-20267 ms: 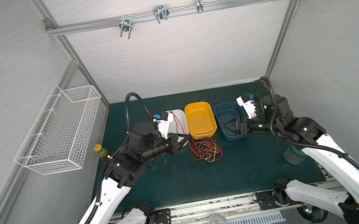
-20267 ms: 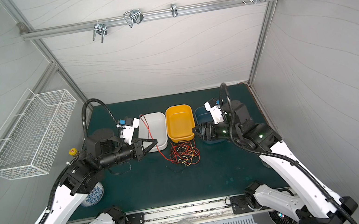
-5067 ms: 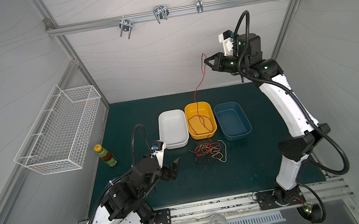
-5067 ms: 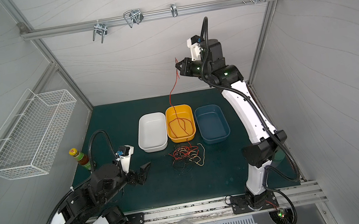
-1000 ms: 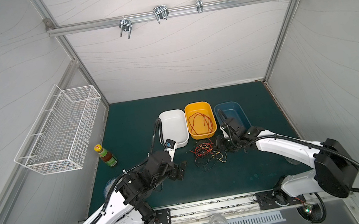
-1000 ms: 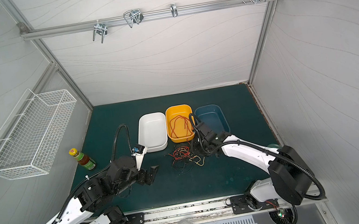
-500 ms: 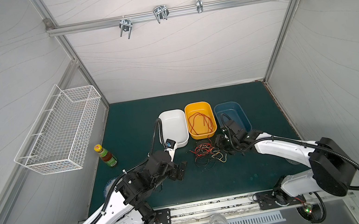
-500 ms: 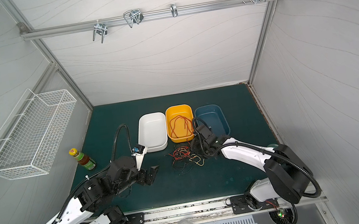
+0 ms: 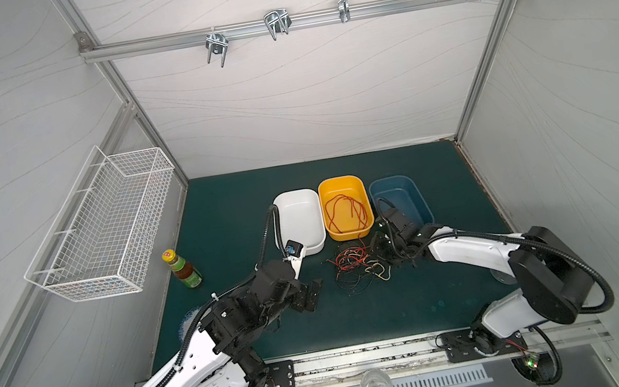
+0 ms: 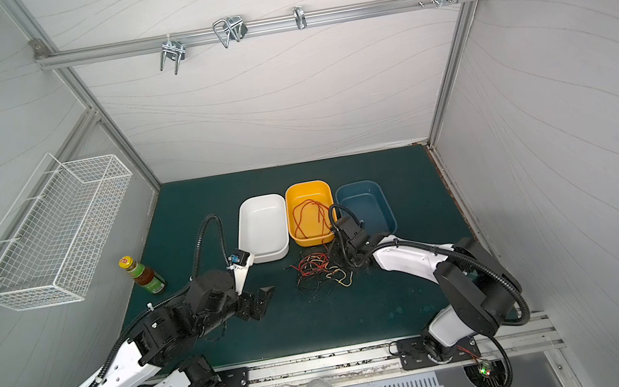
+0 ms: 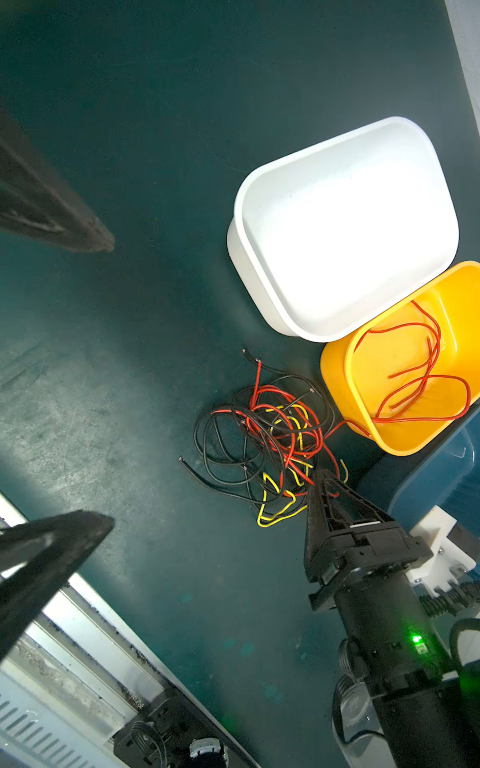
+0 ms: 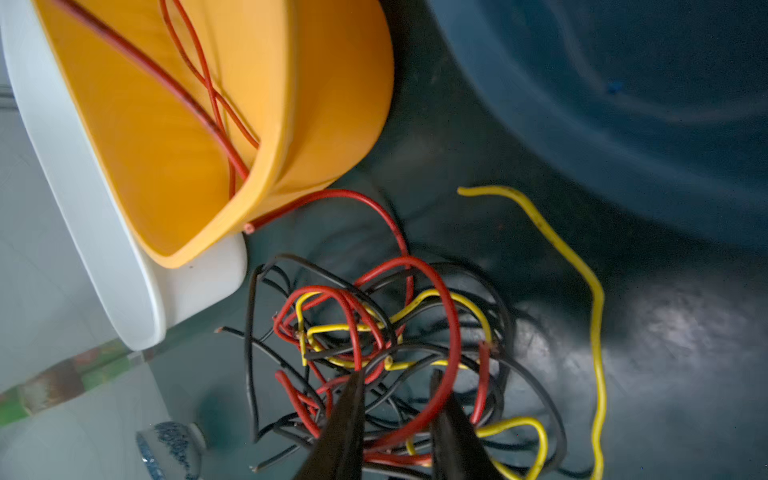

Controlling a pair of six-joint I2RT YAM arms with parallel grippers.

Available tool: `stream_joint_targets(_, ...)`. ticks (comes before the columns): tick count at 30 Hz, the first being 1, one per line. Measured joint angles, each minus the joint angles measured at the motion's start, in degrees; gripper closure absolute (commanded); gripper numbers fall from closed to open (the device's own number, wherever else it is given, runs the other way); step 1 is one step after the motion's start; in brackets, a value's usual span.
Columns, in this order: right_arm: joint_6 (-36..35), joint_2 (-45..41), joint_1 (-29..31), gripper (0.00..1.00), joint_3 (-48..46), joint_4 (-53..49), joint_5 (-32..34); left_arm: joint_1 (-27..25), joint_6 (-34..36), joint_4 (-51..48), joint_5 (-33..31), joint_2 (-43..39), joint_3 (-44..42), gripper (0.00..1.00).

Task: Untangle the cables
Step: 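Grasp a red wire in the pile with the right gripper and lift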

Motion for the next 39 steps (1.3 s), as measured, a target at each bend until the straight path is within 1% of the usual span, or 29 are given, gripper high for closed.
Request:
stream_joint_targets(9, -4.1, 0.0, -0.1, 0.95, 2.1, -0.3, 2.3, 0.0, 0.0, 0.0, 0.0, 0.0, 0.0, 0.02)
stream_joint_targets(13, -6.4, -0.7, 0.7, 1.0, 4.6, -2.5, 3.3, 0.0, 0.0, 0.0, 0.0, 0.0, 0.0, 0.02)
stream_joint_targets(21, -14.1, -8.0, 8.6, 1.0, 14.1, -9.9, 10.4, 0.0, 0.0, 0.0, 0.0, 0.0, 0.0, 0.02)
stream_joint_targets(29, -23.1, -8.8, 15.1, 1.0, 25.7, -17.4, 15.8, 0.0, 0.0, 0.0, 0.0, 0.0, 0.0, 0.02)
stream_joint_targets(33, -26.8, -8.9, 17.4, 1.0, 30.1, -19.5, 16.9, 0.0, 0.0, 0.0, 0.0, 0.0, 0.0, 0.02)
stream_joint_targets(39, -30.4, -10.5, 18.1, 1.0, 32.0, -20.8, 15.6, 0.0, 0.0, 0.0, 0.2, 0.0, 0.0, 0.02)
